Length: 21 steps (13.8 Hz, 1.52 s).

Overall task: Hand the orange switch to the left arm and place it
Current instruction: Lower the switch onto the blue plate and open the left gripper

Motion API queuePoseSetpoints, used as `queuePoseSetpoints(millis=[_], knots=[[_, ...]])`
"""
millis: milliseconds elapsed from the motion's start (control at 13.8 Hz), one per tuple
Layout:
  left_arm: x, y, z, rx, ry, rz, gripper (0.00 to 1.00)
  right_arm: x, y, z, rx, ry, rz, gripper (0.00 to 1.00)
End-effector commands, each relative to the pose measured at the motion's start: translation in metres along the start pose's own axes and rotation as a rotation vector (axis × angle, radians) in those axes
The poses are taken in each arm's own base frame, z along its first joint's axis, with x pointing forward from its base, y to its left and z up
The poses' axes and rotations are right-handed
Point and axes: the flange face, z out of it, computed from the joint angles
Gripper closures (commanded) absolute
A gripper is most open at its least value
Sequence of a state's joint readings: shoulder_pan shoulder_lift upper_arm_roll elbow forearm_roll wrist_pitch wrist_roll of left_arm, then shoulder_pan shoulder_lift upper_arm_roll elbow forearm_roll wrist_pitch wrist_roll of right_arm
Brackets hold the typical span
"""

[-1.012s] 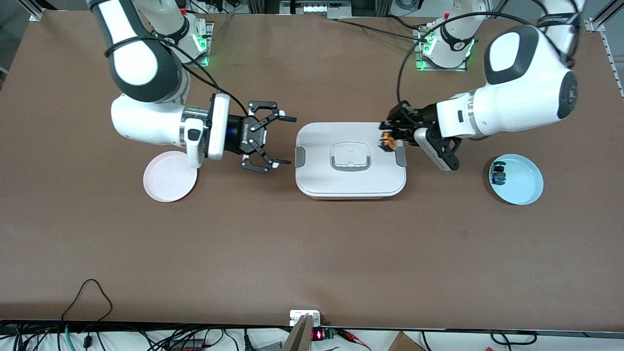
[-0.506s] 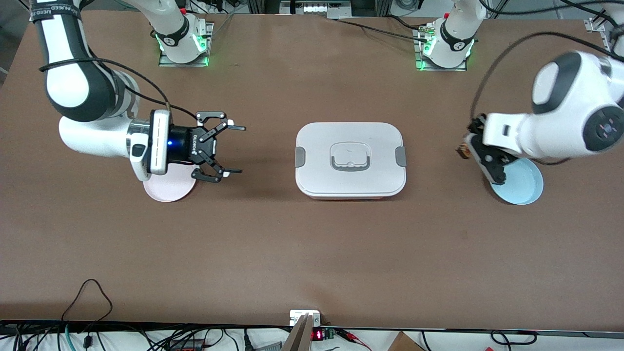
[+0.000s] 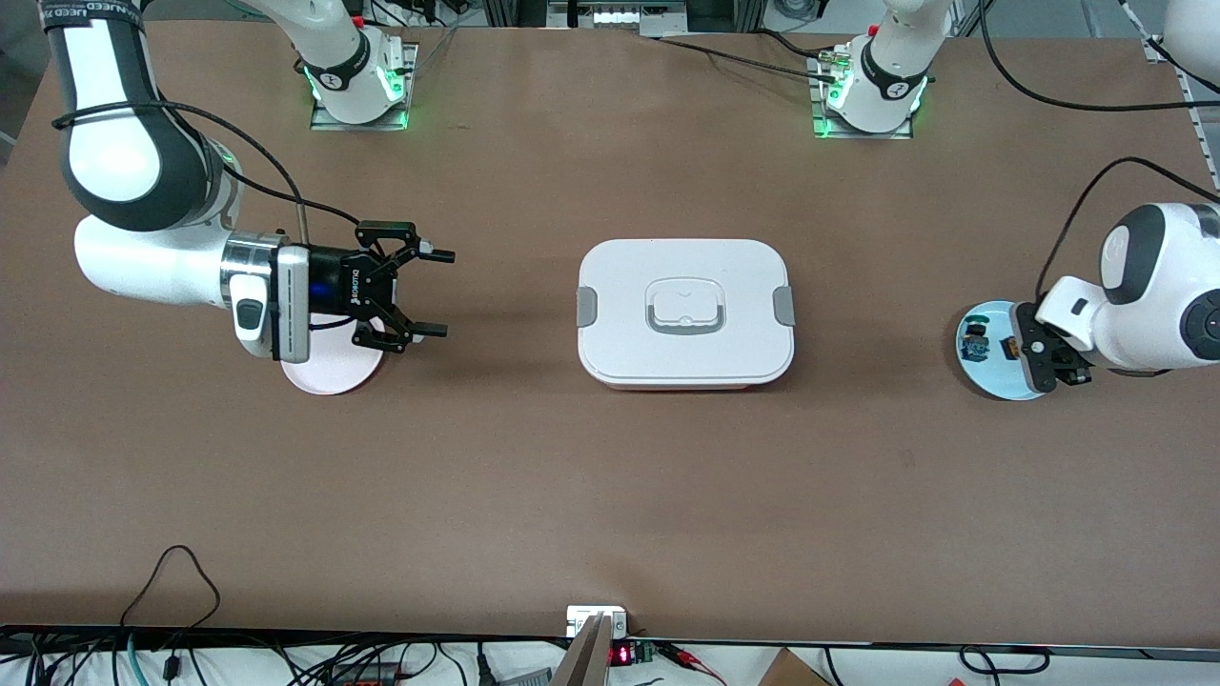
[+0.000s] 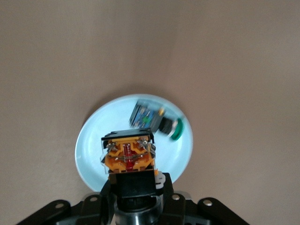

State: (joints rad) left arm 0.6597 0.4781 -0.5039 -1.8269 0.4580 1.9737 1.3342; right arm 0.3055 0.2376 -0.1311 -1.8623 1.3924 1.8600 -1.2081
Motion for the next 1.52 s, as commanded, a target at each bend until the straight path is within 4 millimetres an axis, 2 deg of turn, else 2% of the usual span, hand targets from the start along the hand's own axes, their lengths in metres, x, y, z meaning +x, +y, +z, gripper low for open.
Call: queuePoseSetpoints(millis=[0,145,289,361,434,506,723,867,1084,1301,1446], knots=[[-0.031,-0.005,0.061,0.053,0.041,0.107,0.93,0.001,-0.006,-0.004,-0.051,-0.078,0.175,0.00],[-0.037,-0.003,0.090,0.071,0.049,0.148,0.93,-0.002,-0.004,-0.006,-0.110,-0.138,0.375,0.00],[-0.040,0.001,0.102,0.052,0.056,0.147,0.90,-0.007,-0.001,-0.009,-0.195,-0.219,0.474,0.00],[-0.040,0.000,0.101,0.056,0.054,0.148,0.76,-0.010,0.000,-0.011,-0.244,-0.258,0.542,0.00],[-0.039,0.000,0.100,0.053,0.054,0.151,0.23,-0.010,0.001,-0.015,-0.310,-0.295,0.601,0.00],[-0.038,0.001,0.098,0.044,0.047,0.150,0.00,-0.012,0.003,-0.020,-0.400,-0.347,0.638,0.00],[-0.041,0.000,0.081,0.046,0.031,0.140,0.00,-0.021,0.007,-0.034,-0.685,-0.494,0.760,0.00],[-0.041,0.007,0.049,0.015,0.033,0.078,0.00,-0.025,0.007,-0.048,-0.850,-0.593,0.798,0.00],[-0.035,0.010,-0.009,-0.150,0.117,-0.179,0.00,-0.010,-0.004,-0.084,-1.030,-0.682,0.810,0.00],[0.016,0.015,-0.061,-0.226,0.081,-0.346,0.00,0.009,-0.009,-0.137,-1.123,-0.658,0.784,0.00],[0.043,0.023,-0.095,-0.258,0.072,-0.468,0.00,0.013,-0.003,-0.170,-1.248,-0.656,0.758,0.00]])
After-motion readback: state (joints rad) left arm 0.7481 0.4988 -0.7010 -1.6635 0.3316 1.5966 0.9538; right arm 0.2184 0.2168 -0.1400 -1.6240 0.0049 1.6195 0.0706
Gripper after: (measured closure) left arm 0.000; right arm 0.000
